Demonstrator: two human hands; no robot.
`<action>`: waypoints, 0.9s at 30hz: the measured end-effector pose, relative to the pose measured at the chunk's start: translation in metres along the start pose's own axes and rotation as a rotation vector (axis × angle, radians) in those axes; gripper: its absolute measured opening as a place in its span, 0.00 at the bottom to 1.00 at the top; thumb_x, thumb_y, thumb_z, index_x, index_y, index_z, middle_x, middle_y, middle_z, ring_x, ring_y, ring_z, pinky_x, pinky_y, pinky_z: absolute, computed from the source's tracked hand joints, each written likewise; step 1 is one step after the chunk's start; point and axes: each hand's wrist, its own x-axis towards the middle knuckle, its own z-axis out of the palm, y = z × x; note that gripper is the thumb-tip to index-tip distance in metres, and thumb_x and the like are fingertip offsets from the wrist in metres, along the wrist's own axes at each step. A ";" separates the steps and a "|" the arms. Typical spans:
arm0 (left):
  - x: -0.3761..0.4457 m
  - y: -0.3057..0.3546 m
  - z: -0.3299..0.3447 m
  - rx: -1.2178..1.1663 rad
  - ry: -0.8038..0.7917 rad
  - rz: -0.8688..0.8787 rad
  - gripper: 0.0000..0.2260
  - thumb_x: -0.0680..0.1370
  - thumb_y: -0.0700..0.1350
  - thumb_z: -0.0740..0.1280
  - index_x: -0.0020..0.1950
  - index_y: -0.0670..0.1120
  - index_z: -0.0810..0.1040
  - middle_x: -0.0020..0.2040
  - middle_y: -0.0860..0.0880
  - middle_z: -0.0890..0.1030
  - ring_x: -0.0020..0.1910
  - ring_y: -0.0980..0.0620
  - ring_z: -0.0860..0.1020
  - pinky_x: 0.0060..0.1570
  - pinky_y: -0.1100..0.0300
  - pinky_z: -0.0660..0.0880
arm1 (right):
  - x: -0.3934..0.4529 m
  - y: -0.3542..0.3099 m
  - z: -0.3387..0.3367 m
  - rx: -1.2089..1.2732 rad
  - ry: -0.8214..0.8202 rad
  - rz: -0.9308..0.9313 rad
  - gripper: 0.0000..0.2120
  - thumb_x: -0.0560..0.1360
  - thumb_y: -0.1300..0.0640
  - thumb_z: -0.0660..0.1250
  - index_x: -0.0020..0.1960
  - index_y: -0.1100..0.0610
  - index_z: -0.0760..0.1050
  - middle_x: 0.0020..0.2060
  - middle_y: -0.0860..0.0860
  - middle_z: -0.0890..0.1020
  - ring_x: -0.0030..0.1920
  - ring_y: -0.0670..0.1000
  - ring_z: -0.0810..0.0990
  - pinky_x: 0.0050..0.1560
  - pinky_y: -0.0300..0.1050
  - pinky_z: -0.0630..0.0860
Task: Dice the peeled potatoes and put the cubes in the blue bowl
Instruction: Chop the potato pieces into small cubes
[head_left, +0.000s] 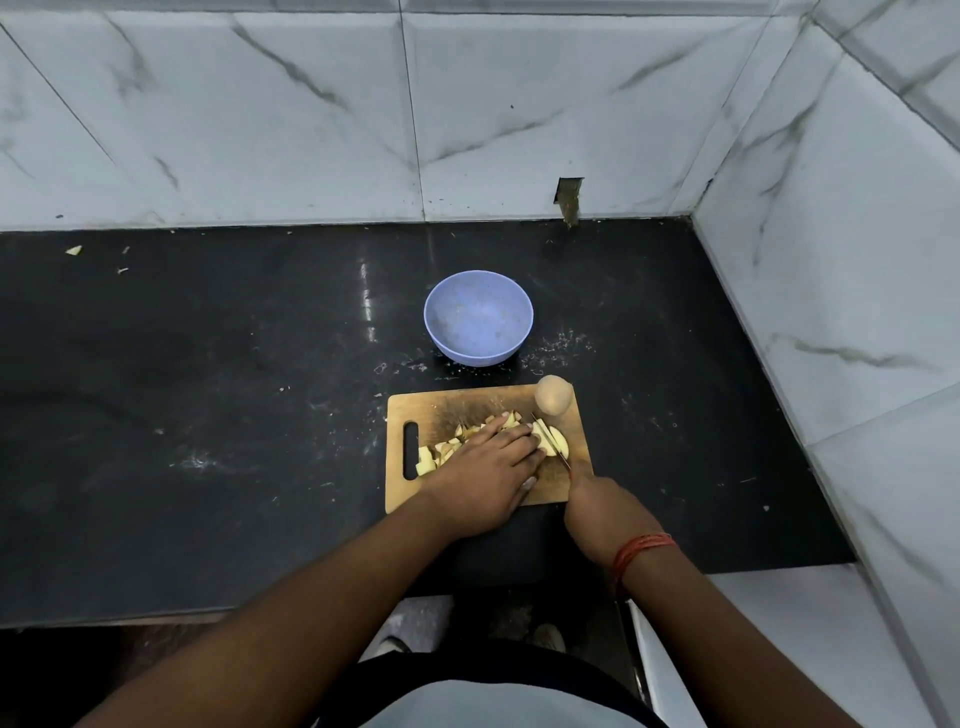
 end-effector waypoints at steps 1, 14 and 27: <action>0.001 0.000 0.000 0.002 -0.002 0.004 0.20 0.84 0.51 0.57 0.72 0.44 0.75 0.71 0.46 0.75 0.75 0.47 0.67 0.79 0.48 0.49 | 0.001 0.000 0.000 0.001 -0.006 0.002 0.19 0.79 0.63 0.54 0.69 0.59 0.61 0.50 0.59 0.79 0.47 0.56 0.80 0.46 0.49 0.76; 0.005 0.002 -0.002 0.076 -0.026 -0.008 0.20 0.83 0.53 0.59 0.70 0.45 0.77 0.68 0.48 0.76 0.71 0.46 0.70 0.78 0.43 0.56 | 0.024 -0.013 0.003 -0.009 -0.097 0.128 0.20 0.79 0.63 0.55 0.71 0.59 0.60 0.59 0.59 0.77 0.59 0.58 0.78 0.56 0.50 0.73; 0.006 0.011 -0.007 0.143 -0.039 -0.059 0.21 0.82 0.54 0.57 0.69 0.48 0.79 0.66 0.50 0.79 0.67 0.47 0.73 0.77 0.43 0.57 | 0.028 -0.015 -0.006 -0.007 -0.223 0.180 0.27 0.78 0.62 0.63 0.74 0.60 0.56 0.64 0.59 0.74 0.63 0.58 0.75 0.61 0.50 0.72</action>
